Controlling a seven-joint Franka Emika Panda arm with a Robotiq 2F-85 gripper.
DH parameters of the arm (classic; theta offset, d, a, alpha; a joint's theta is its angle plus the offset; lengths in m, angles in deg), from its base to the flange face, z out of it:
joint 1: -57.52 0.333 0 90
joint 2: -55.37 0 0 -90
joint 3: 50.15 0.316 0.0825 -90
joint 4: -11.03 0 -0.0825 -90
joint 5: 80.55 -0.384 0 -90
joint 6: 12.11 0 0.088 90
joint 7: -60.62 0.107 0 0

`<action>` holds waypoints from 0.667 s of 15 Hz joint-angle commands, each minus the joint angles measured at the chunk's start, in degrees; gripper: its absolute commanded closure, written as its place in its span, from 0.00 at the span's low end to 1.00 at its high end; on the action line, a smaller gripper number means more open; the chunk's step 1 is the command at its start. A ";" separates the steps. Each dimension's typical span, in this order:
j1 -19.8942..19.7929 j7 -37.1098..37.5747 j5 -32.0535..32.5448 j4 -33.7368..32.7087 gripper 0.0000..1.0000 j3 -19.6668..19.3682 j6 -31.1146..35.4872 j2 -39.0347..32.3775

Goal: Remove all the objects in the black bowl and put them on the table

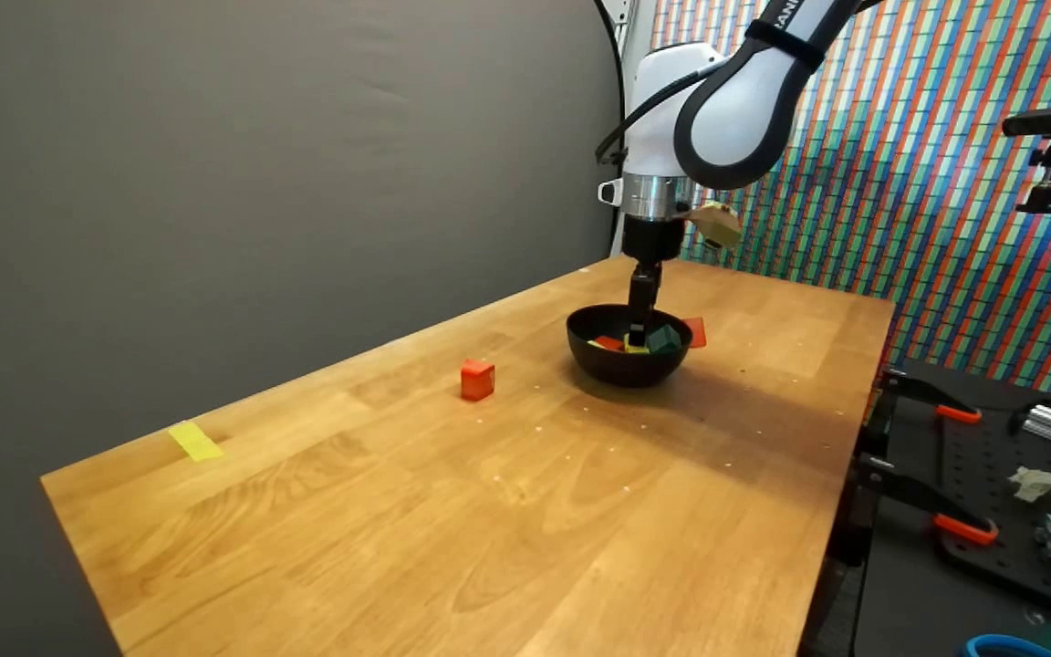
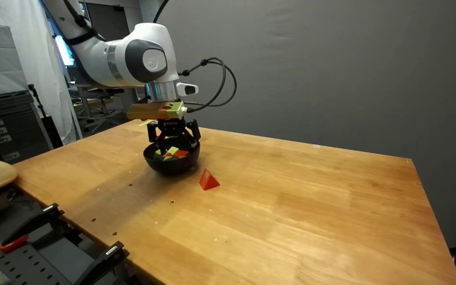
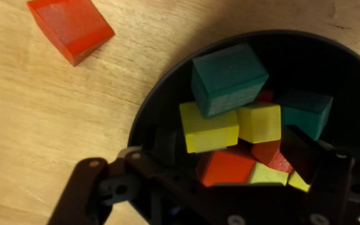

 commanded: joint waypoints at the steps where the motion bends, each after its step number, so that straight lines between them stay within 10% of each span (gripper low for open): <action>1: -5.01 -7.33 -6.08 -5.80 0.00 4.20 -1.30 -4.83; 10: -5.26 -7.00 -6.70 -8.08 0.00 3.40 -10.49 -4.47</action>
